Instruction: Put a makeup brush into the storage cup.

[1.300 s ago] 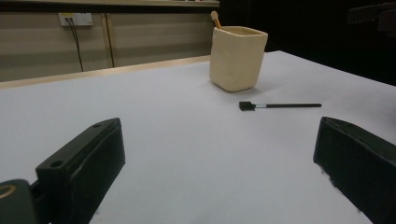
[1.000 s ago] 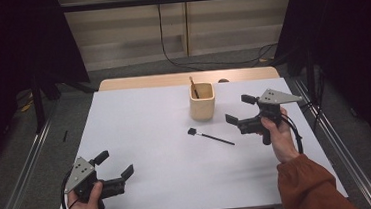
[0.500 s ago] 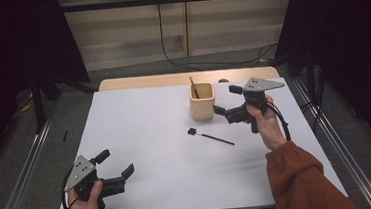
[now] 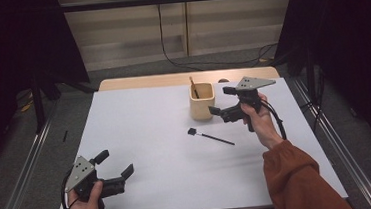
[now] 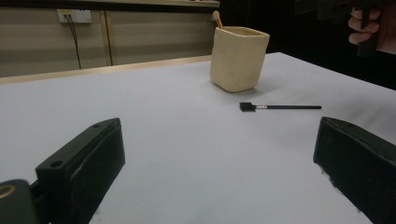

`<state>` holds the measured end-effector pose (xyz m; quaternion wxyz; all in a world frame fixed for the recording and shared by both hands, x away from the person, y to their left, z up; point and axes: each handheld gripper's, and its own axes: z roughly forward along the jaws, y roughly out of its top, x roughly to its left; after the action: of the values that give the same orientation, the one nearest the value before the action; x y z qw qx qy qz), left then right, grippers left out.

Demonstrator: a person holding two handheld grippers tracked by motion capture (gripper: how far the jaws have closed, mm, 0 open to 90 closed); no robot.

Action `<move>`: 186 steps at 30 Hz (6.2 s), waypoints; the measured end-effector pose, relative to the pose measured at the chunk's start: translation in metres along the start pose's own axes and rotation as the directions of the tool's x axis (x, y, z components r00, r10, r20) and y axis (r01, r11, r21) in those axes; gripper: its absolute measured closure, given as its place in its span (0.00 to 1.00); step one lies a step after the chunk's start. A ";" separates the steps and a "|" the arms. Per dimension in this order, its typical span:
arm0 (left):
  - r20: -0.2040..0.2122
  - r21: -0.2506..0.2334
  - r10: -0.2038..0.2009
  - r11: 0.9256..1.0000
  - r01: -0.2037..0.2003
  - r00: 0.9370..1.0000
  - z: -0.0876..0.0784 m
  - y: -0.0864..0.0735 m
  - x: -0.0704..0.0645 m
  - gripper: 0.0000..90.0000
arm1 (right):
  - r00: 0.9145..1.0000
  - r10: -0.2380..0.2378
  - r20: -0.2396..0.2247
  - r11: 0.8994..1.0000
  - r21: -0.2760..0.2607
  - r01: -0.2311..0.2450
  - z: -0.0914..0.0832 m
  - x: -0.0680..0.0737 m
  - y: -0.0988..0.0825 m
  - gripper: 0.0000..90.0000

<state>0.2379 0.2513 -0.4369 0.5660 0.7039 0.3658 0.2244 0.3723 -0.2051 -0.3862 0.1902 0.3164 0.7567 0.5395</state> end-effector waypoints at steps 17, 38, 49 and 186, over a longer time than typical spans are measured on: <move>-0.002 -0.001 0.000 1.000 0.000 1.000 -0.002 0.001 0.000 0.02 | 0.994 -0.004 -0.112 0.979 0.203 0.027 0.013 0.002 0.001 0.17; 0.020 0.014 0.013 1.000 -0.013 1.000 0.006 0.002 0.000 0.02 | 0.979 -0.005 -0.203 0.817 0.564 0.121 0.047 0.004 -0.001 0.38; 0.020 0.016 0.015 1.000 -0.015 1.000 0.006 0.002 0.000 0.02 | 0.964 0.002 -0.266 0.685 0.703 0.193 0.067 0.004 -0.004 0.43; -0.008 0.020 0.026 0.999 -0.026 1.000 0.001 0.000 -0.002 0.02 | 0.977 0.061 -0.203 0.918 0.396 0.025 0.018 0.000 -0.014 0.96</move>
<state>0.2377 0.2489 -0.4369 0.5548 0.7131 0.3611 0.2308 0.3797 -0.1956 -0.4050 0.0358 0.2960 0.8631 0.4076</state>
